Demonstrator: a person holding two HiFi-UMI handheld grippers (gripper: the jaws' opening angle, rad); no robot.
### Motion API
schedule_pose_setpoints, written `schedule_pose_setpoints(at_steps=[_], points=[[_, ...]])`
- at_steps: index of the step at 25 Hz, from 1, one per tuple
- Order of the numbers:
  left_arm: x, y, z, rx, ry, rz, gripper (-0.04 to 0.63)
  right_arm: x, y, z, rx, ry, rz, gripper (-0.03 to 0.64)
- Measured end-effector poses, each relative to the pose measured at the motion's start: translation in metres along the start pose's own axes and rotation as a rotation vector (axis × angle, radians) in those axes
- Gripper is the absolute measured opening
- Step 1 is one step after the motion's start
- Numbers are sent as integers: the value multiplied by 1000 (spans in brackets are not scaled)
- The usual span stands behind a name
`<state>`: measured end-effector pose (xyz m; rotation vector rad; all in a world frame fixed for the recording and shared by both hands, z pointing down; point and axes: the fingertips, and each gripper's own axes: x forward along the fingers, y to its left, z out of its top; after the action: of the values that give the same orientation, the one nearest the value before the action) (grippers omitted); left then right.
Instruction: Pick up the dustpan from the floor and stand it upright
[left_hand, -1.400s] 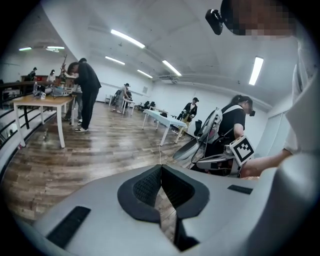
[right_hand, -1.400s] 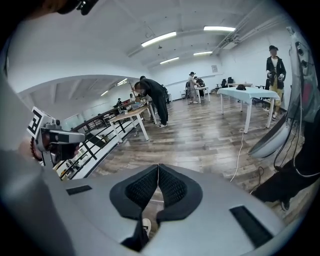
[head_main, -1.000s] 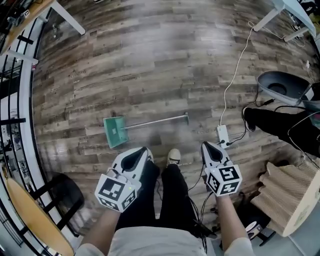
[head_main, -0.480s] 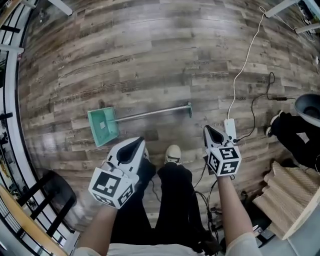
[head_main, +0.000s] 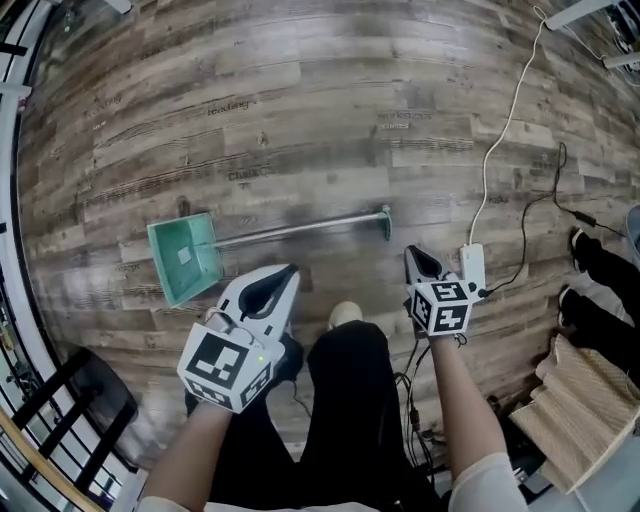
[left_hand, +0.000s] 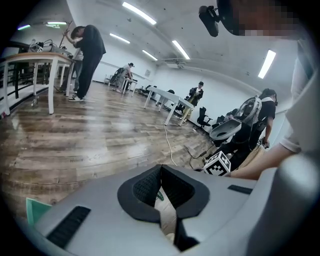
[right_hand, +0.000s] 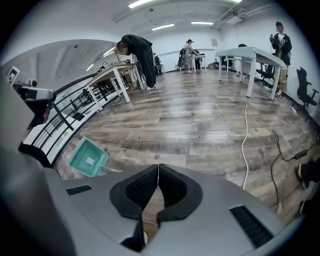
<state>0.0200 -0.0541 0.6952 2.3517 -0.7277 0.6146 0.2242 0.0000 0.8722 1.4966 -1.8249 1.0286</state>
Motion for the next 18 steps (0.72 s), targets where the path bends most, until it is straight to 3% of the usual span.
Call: schedule_pose_setpoints(at_steps=[11, 18], points=[[62, 58, -51, 31, 0, 7, 25, 121, -47, -74, -69, 80, -40, 28], [77, 80, -62, 47, 5, 14, 25, 186, -69, -117, -105, 172, -27, 29]])
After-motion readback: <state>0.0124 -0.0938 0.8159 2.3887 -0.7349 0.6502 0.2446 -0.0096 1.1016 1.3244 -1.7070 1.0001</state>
